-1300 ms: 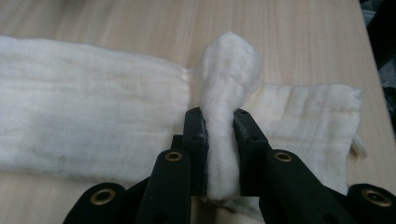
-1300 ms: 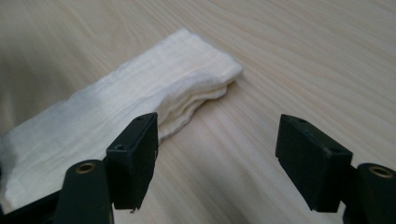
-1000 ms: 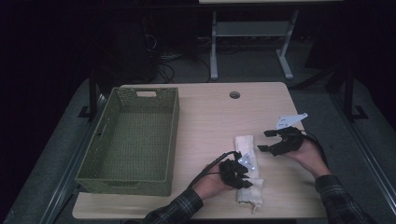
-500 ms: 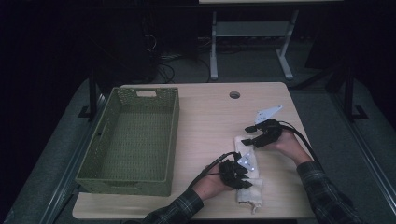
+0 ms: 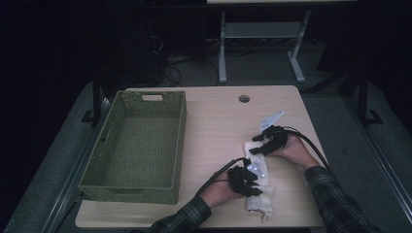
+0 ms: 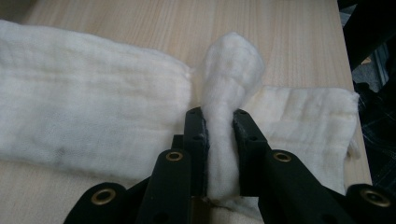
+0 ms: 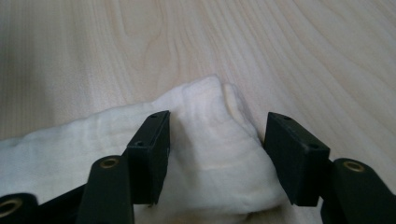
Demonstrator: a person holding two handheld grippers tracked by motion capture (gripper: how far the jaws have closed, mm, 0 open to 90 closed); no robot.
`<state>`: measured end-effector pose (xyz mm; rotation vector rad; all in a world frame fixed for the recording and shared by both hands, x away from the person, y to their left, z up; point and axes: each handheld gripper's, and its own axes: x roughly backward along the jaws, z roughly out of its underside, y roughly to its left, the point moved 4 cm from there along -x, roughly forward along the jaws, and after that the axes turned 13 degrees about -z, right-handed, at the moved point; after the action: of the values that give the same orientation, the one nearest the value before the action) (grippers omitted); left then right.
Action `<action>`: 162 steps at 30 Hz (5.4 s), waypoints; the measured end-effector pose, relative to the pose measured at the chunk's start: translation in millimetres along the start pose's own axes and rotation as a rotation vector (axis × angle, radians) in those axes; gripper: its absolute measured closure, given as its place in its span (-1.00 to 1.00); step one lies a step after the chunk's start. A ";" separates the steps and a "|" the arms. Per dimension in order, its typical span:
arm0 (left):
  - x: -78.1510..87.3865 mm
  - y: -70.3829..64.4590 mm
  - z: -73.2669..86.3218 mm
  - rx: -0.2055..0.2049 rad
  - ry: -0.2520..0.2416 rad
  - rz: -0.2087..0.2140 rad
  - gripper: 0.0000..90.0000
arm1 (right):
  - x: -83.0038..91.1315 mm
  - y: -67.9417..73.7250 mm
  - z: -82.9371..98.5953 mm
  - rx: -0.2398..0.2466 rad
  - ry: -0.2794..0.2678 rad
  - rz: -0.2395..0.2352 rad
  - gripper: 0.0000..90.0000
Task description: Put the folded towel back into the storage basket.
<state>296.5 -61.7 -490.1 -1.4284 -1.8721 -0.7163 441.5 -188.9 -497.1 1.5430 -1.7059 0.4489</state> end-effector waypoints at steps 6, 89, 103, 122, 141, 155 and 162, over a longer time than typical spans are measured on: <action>0.0 -0.5 0.3 -0.001 -0.003 -0.004 0.72 | 1.7 3.4 3.3 0.016 -0.012 -0.014 0.26; 218.2 86.9 -5.5 0.143 -0.219 -0.183 0.77 | 50.2 44.1 -184.8 0.223 -0.115 -0.082 0.80; 262.0 103.1 35.1 0.185 -0.234 -0.246 0.77 | 24.2 46.7 -240.3 0.276 -0.108 -0.088 0.80; 309.1 116.3 92.5 0.254 -0.225 -0.332 0.77 | -34.6 58.9 -297.5 0.314 -0.112 -0.122 0.80; 301.8 114.8 134.3 0.269 -0.182 -0.318 0.76 | -92.2 63.6 -300.6 0.308 -0.089 -0.157 0.80; 277.2 106.9 152.3 0.261 -0.126 -0.277 0.74 | -109.8 71.8 -291.4 0.313 -0.059 -0.177 0.79; 270.8 103.8 159.2 0.253 -0.107 -0.247 0.60 | -116.3 72.7 -289.3 0.317 -0.053 -0.184 0.79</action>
<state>320.2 247.9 -376.1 -1.1067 -2.1613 -0.5018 456.7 109.4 -381.6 1.9355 -1.5685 0.6094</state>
